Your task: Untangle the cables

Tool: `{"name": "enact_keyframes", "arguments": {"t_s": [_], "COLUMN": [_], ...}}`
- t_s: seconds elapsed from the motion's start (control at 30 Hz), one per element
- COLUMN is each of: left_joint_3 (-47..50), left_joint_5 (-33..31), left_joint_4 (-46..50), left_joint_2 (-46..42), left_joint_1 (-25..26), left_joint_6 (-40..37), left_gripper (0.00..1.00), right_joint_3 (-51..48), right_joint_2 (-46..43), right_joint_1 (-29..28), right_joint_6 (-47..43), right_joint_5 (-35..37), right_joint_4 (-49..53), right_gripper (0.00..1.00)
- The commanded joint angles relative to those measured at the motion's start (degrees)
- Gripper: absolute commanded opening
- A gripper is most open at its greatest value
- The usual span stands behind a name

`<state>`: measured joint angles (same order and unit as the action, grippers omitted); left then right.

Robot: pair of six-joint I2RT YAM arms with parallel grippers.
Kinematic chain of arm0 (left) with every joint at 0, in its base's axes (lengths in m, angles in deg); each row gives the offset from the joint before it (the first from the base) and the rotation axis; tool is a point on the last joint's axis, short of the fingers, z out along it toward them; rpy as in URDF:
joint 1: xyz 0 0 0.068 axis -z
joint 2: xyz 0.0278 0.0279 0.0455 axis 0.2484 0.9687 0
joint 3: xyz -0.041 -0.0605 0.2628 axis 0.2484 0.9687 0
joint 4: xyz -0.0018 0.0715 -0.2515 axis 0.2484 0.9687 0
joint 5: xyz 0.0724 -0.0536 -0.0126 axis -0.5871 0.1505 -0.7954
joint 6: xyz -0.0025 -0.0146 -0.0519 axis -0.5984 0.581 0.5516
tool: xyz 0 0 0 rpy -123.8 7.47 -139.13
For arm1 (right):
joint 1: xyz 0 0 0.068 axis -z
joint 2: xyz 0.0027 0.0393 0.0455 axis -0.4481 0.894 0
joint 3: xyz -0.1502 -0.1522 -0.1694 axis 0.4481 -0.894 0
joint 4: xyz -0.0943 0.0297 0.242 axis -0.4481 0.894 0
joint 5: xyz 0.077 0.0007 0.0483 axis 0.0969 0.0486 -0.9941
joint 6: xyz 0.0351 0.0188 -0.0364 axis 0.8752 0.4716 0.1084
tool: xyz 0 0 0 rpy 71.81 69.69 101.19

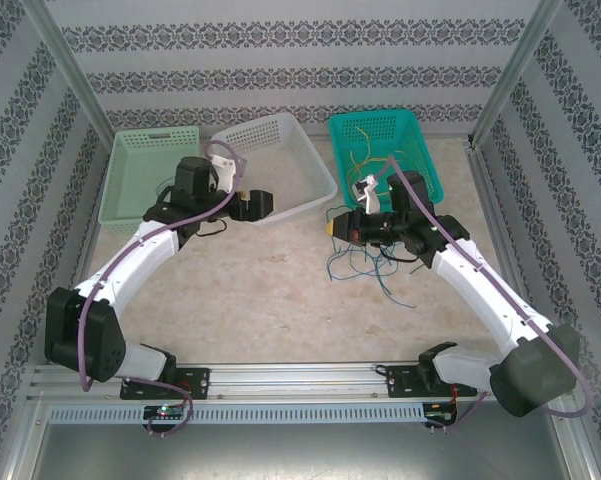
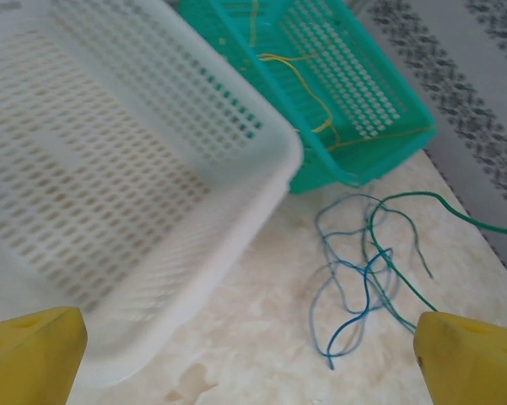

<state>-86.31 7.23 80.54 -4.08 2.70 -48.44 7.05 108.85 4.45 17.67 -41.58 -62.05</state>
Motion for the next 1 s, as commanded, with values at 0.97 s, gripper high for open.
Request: {"name": "enact_keyframes", "arguments": {"t_s": [0.97], "left_joint_3": [-9.5], "left_joint_5": [13.3], "left_joint_4": [-16.3], "left_joint_2": [19.5], "left_joint_1": [14.3], "left_joint_6": [0.4], "left_gripper": [0.78], "right_joint_3": [-4.6], "right_joint_2": [-11.1], "right_joint_1": [0.5], "right_joint_6": [16.2], "right_joint_5": [-8.3], "right_joint_4": [-25.5], "right_gripper": [0.00]}}
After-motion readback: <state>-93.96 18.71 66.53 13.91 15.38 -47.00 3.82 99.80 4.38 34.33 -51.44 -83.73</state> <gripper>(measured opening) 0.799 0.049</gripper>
